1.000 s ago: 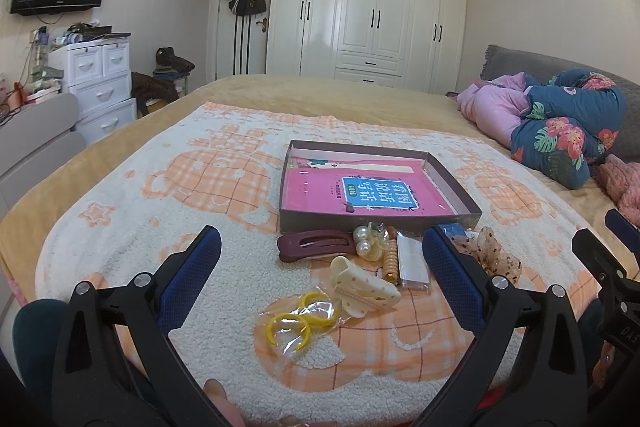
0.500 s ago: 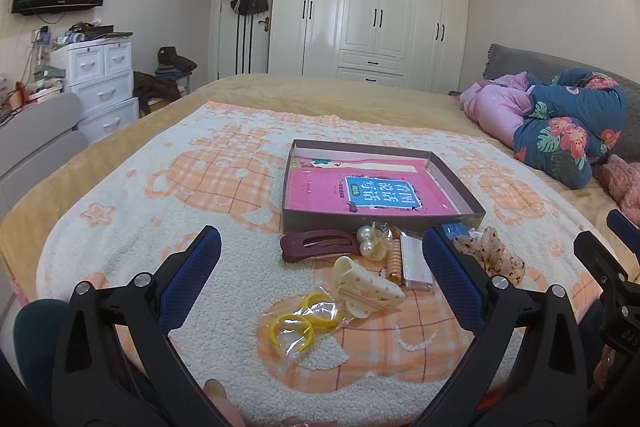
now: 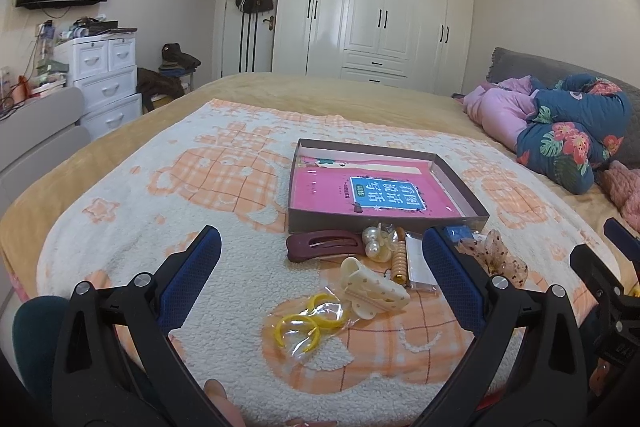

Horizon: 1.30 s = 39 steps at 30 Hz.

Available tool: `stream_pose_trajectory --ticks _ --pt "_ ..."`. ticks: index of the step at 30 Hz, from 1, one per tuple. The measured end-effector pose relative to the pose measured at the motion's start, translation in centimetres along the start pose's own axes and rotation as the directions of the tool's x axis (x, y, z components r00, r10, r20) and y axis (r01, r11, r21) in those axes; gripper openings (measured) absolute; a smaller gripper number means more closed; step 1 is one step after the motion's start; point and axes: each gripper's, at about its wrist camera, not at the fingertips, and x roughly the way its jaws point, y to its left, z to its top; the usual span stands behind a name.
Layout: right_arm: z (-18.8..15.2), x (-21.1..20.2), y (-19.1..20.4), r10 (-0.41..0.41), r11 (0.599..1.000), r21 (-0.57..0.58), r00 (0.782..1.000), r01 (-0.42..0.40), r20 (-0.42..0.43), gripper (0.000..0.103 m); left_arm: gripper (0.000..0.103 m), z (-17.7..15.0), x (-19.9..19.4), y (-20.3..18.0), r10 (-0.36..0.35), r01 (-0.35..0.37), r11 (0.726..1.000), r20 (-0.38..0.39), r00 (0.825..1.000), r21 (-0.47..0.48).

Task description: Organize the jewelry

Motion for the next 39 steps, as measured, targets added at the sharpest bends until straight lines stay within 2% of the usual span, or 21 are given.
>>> stream_pose_trajectory --ticks 12,18,21,24,27,32,35,37,39 --pt "0.2 2.3 1.5 0.053 0.998 -0.029 0.997 -0.054 -0.053 0.097 0.093 -0.5 1.2 2.4 0.062 -0.063 0.997 -0.044 0.997 -0.034" --pt "-0.2 4.3 2.1 0.062 0.997 -0.045 0.994 -0.067 -0.095 0.097 0.093 -1.9 3.1 2.9 0.072 -0.075 0.997 -0.134 0.988 -0.021" --pt "-0.6 5.4 2.0 0.053 0.997 -0.055 0.991 -0.059 -0.121 0.097 0.093 -2.4 4.0 3.0 0.034 -0.035 0.999 -0.174 0.984 -0.006" --pt "-0.9 6.3 1.5 0.045 0.997 -0.048 0.989 -0.052 -0.140 0.097 0.093 -3.1 4.6 2.4 -0.041 0.045 0.999 -0.204 0.978 0.011" --pt "-1.4 7.2 1.2 0.039 0.997 -0.054 0.987 -0.048 -0.157 0.097 0.093 -3.7 5.3 1.8 -0.085 0.093 0.995 -0.232 0.969 0.027" --pt "-2.5 8.8 0.3 0.035 0.998 -0.048 0.978 -0.045 -0.206 0.097 0.093 -4.7 7.4 0.8 -0.060 0.096 0.989 -0.283 0.957 0.114" --pt "-3.3 9.8 -0.4 0.022 0.999 -0.033 0.969 -0.031 -0.245 0.097 0.093 -5.4 9.1 0.6 -0.081 0.133 0.983 -0.348 0.934 0.129" --pt "-3.8 10.6 -1.0 0.012 1.000 -0.020 0.960 -0.018 -0.278 0.097 0.093 -5.6 9.8 0.4 -0.087 0.152 0.977 -0.368 0.926 0.151" --pt "-4.2 11.4 -1.5 0.008 1.000 -0.008 0.952 -0.011 -0.305 0.097 0.093 -5.9 10.1 0.0 -0.068 0.146 0.971 -0.370 0.926 0.188"
